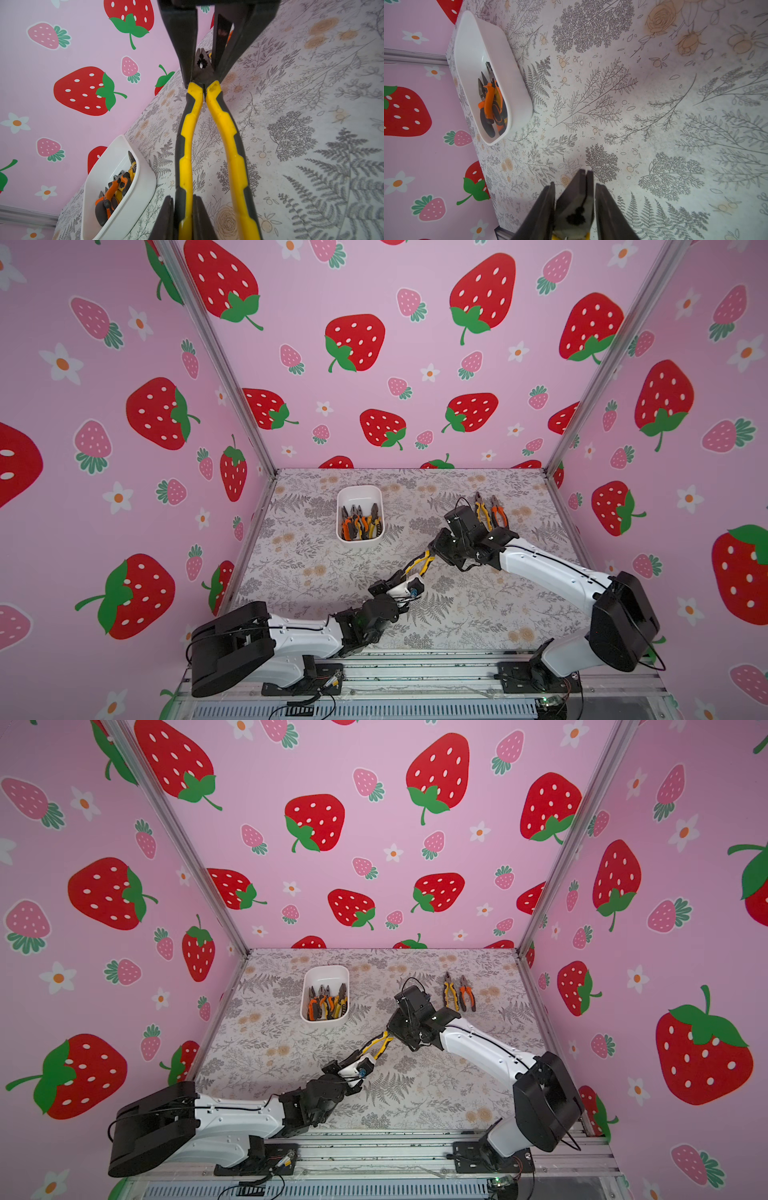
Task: Take the pliers out of the storage box
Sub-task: Place the pliers at the center of the board.
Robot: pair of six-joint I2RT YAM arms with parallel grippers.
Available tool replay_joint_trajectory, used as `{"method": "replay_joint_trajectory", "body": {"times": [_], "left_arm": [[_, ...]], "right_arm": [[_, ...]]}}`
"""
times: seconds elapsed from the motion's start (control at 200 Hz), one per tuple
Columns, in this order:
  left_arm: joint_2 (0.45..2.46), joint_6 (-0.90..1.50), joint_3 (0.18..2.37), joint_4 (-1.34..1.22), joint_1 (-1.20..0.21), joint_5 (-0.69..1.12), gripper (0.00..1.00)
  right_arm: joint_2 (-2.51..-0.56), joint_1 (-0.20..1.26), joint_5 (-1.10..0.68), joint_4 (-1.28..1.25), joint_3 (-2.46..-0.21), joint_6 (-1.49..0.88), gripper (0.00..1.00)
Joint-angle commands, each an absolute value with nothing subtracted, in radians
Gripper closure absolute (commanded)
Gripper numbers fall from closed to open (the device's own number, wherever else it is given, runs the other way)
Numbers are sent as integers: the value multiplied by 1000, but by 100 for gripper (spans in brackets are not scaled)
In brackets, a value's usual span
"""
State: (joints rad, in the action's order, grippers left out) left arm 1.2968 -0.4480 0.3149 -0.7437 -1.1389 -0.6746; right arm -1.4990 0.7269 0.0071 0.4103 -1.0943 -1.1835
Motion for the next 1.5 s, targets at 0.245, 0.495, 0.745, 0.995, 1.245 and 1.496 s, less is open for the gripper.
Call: {"method": "replay_joint_trajectory", "body": {"times": [0.245,0.495,0.745,0.995,1.245,1.496], "left_arm": [[1287,-427,371,-842,-1136,-712,100],[1285,-423,373,-841,-1136,-716,100],[1250,-417,391,-745,-1127,-661,97],[1202,-386,465,-515,-1129,-580,47],[1106,-290,603,-227,-1126,-525,35],[1078,6,683,-84,-978,-383,22]], "right_arm": [[-1513,740,-16,384,-1074,-1224,68],[-1513,741,-25,362,-1055,-1245,81],[-1506,740,9,374,-1069,-1176,100],[-1498,741,132,461,-1135,-1072,100],[-1427,688,366,498,-1255,-759,100],[-1465,623,537,405,-1438,-160,100]]}}
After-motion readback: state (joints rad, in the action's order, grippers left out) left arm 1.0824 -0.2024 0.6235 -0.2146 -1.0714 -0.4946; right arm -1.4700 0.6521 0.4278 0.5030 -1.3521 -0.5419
